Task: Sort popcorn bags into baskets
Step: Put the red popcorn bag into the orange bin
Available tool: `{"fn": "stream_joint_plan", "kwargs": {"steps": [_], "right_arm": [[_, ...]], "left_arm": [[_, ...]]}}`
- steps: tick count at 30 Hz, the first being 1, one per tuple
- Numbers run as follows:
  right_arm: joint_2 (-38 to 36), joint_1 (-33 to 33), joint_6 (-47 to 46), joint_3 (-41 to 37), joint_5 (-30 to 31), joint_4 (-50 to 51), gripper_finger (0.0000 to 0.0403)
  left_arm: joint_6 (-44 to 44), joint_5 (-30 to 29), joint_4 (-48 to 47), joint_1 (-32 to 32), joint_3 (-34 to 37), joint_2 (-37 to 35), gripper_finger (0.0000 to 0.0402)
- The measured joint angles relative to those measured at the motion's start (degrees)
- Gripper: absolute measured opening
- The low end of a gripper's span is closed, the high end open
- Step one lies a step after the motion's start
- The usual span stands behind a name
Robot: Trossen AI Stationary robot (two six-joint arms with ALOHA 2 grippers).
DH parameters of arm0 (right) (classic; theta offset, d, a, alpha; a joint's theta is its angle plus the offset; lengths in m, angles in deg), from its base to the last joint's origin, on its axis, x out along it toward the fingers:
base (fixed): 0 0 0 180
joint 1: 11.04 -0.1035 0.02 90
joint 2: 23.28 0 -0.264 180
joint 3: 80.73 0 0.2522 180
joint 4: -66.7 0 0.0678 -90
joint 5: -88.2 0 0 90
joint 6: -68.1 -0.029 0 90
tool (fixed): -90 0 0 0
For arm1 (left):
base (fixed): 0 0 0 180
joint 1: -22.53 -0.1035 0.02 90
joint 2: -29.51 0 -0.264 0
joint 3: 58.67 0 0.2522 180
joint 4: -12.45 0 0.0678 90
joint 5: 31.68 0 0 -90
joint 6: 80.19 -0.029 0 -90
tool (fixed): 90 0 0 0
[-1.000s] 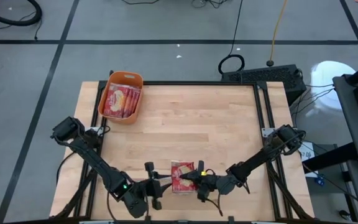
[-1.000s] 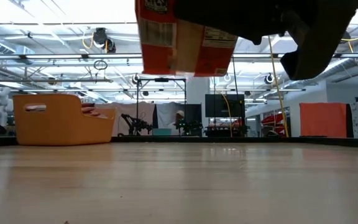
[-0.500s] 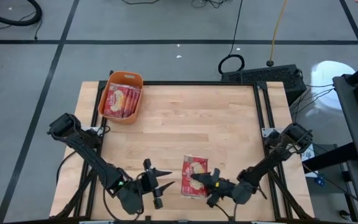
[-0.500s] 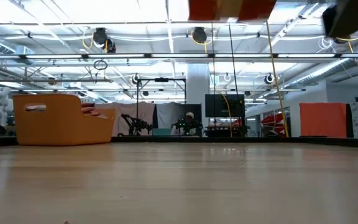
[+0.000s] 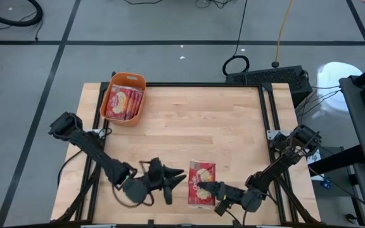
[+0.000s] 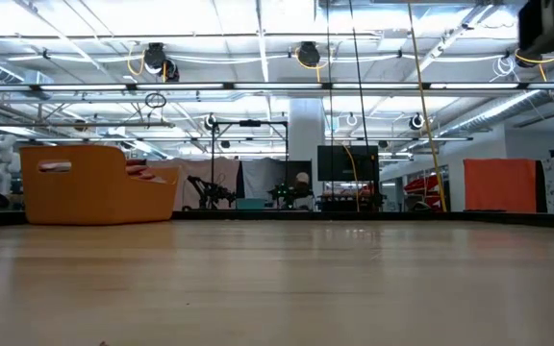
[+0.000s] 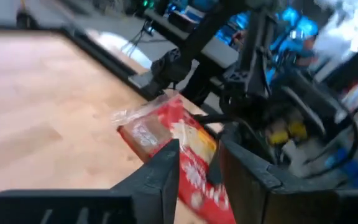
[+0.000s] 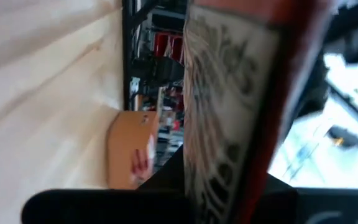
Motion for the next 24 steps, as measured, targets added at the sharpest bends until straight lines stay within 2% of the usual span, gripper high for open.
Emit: {"fn": "stream_joint_plan", "kwargs": {"steps": [2, 5, 11, 17, 22, 24], "right_arm": [[0.0, 0.4, 5.0, 0.0, -1.1, -0.2, 0.0030], [0.0, 1.2, 11.1, 0.0, -1.6, -0.1, 0.0030], [0.0, 2.8, 14.5, 0.0, -1.4, -0.6, 0.0030], [0.0, 2.8, 16.3, 0.0, -1.4, -4.6, 0.0029], [-0.3, 2.8, 18.1, 0.0, -1.4, -6.7, 0.0029], [-0.9, 2.9, 18.6, 0.0, -1.4, -6.7, 0.0029]], "left_arm": [[5.2, 2.2, -0.1, -1.5, 0.0, 0.0, 0.0107], [9.9, 8.8, -0.3, -4.1, 0.0, 0.0, 0.0093], [15.4, 23.0, -2.6, -8.5, 0.0, 0.0, 0.0075], [15.1, 34.5, -3.8, -12.0, 0.0, -3.7, 0.0075], [15.0, 43.4, -11.5, -14.9, 0.0, -8.5, 0.0096], [13.0, 45.1, -17.0, -15.5, 0.0, -10.8, 0.0109]]}}
